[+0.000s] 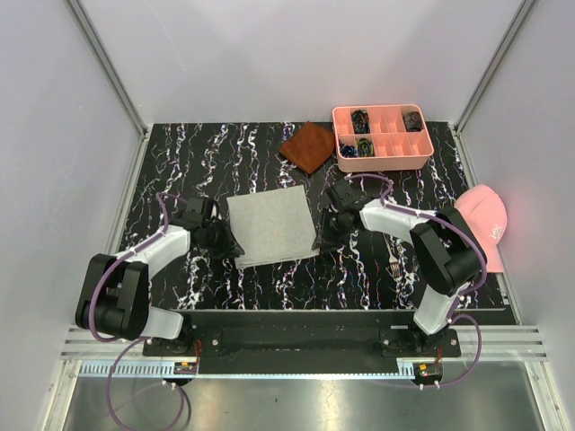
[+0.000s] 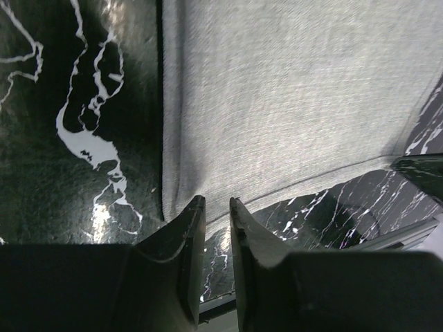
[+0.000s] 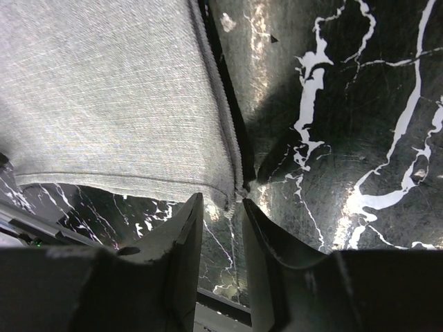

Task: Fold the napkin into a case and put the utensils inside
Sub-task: Pick up the top corner of the square-folded napkin from the center of the board.

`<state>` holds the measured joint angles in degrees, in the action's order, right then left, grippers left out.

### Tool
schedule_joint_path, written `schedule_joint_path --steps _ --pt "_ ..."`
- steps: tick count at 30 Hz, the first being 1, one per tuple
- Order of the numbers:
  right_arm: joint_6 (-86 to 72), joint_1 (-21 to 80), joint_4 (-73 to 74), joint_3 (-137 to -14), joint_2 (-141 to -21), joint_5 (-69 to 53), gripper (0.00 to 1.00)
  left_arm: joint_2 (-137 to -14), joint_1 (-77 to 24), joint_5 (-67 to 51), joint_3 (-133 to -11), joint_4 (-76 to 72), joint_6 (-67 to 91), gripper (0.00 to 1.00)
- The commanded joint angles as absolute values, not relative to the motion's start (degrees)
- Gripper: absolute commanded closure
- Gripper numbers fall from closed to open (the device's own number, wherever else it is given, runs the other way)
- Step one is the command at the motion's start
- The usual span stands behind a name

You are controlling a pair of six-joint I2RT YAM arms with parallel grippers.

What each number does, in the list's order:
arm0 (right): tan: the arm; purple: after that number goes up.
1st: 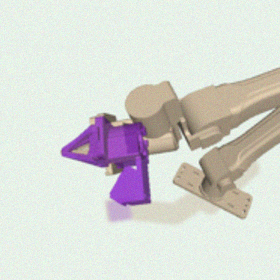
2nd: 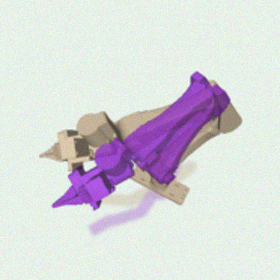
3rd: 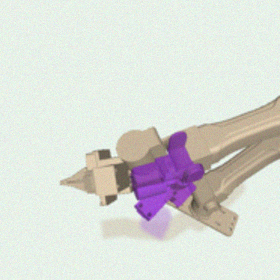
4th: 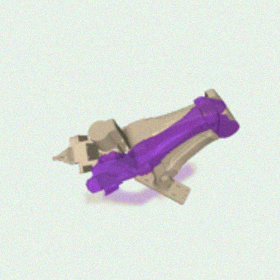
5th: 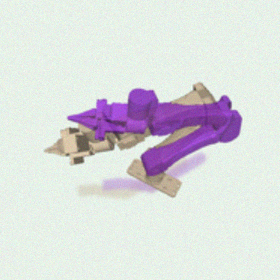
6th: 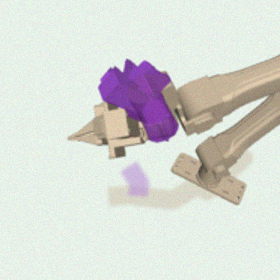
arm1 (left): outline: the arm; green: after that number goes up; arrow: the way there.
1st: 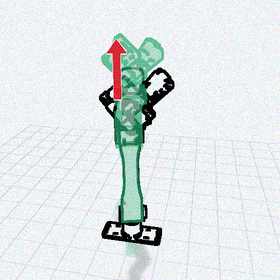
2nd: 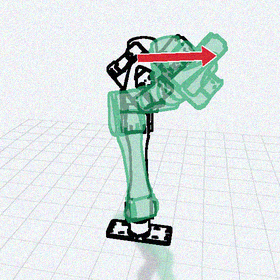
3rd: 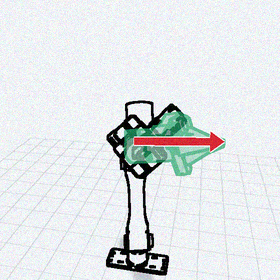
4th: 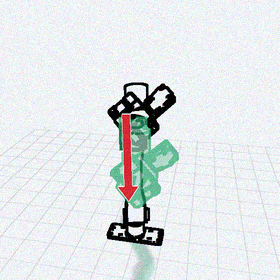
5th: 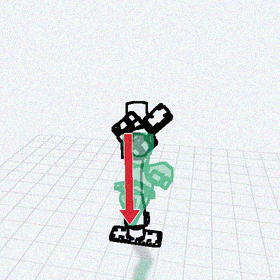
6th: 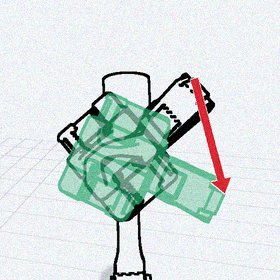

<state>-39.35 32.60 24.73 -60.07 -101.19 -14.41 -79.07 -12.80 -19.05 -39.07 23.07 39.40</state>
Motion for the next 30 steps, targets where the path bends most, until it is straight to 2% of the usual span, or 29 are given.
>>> schedule_joint_path --steps 1,14,18,24,26,30 --pt "-39.29 32.70 23.03 -62.75 -100.37 -13.62 0.65 -77.70 -13.01 -18.19 -37.62 21.62 38.76 0.77" --pt "-38.85 32.70 22.76 -63.02 -101.60 -13.89 0.74 -76.64 -13.01 -18.46 -36.47 21.36 39.20 0.78" --pt "-38.58 32.70 22.85 -63.02 -101.51 -13.62 0.80 -76.20 -13.01 -17.93 -36.30 21.97 39.46 0.77" --pt "-38.67 32.69 22.85 -62.58 -102.04 -14.06 0.78 -75.41 -13.01 -17.58 -36.91 22.85 39.55 0.76" --pt "-38.67 32.70 22.85 -62.49 -102.30 -14.06 0.74 -74.97 -13.01 -17.58 -37.09 23.03 39.55 0.76" --pt "-38.67 32.70 22.85 -62.58 -102.48 -14.06 0.74 -74.45 -13.09 -17.40 -37.44 23.64 39.55 0.76"
